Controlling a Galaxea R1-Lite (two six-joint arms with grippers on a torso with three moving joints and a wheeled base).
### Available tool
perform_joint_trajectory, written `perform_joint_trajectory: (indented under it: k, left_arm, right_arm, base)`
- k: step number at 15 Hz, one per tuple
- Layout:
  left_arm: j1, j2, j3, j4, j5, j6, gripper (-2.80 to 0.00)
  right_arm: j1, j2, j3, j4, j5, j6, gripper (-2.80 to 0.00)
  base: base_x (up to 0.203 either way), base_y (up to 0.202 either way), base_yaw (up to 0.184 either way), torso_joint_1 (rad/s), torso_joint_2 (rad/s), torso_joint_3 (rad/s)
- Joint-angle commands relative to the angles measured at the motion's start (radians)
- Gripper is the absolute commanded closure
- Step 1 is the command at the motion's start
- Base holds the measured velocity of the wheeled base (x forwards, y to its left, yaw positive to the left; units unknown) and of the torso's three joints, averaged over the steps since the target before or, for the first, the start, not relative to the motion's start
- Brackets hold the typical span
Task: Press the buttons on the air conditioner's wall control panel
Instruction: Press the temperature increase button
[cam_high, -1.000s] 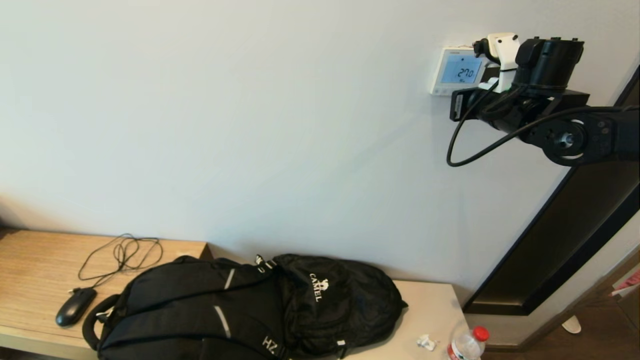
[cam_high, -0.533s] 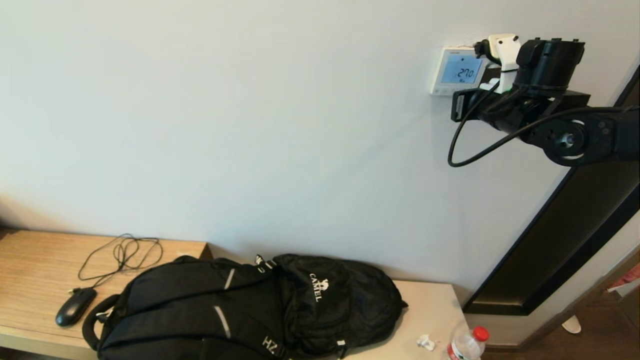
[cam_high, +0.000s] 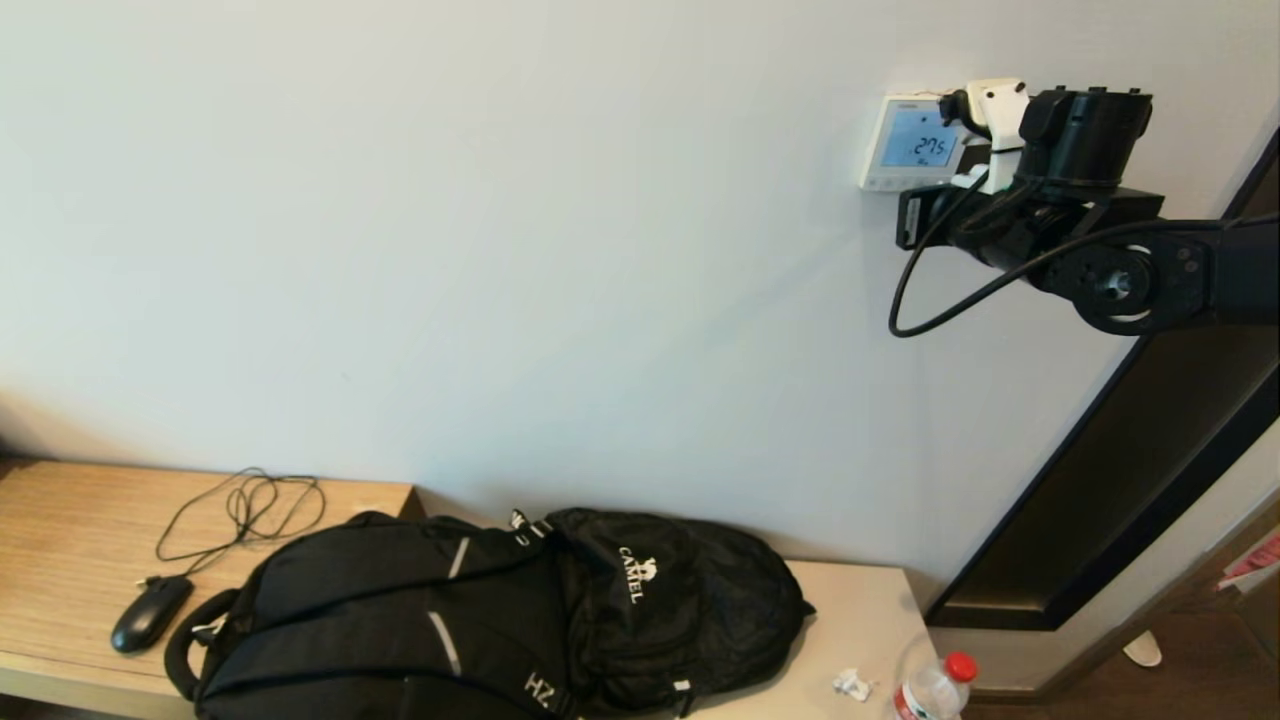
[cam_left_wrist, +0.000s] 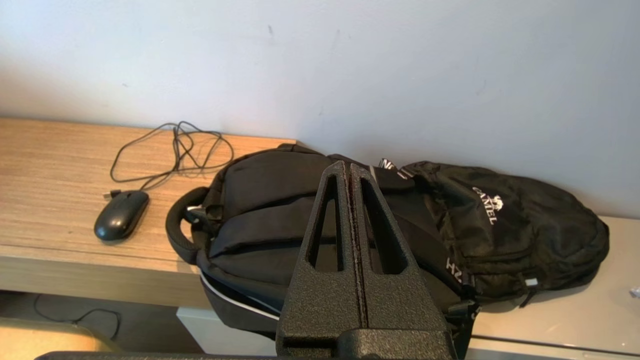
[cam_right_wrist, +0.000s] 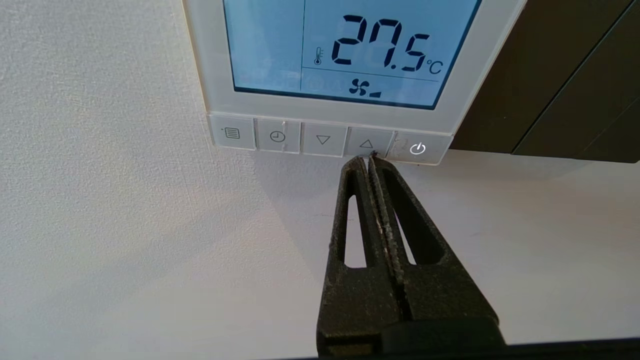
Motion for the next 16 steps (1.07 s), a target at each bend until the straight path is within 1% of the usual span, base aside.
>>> perform_joint_trajectory:
  k: [1, 11, 14, 16]
  left_arm:
    - [0.002, -0.002, 0.000, 0.000, 0.000, -0.001, 0.00]
    - [0.001, -0.002, 0.000, 0.000, 0.000, -0.001, 0.00]
    - [0.001, -0.002, 0.000, 0.000, 0.000, -0.001, 0.00]
    - [0.001, -0.002, 0.000, 0.000, 0.000, -0.001, 0.00]
  right_arm:
    - [0.001, -0.008, 0.001, -0.005, -0.001, -0.001, 0.00]
    - [0.010, -0.156, 0.105, -0.007, 0.000, -0.001, 0.00]
    - [0.010, -0.213, 0.171, -0.005, -0.001, 0.000, 0.00]
    - [0.006, -0.266, 0.248, -0.003, -0.008, 0.000, 0.00]
  base:
    - [0.000, 0.000, 0.000, 0.000, 0.00, 0.000]
    - [0.000, 0.000, 0.000, 0.000, 0.00, 0.000]
    - [0.000, 0.000, 0.000, 0.000, 0.00, 0.000]
    - [0.000, 0.000, 0.000, 0.000, 0.00, 0.000]
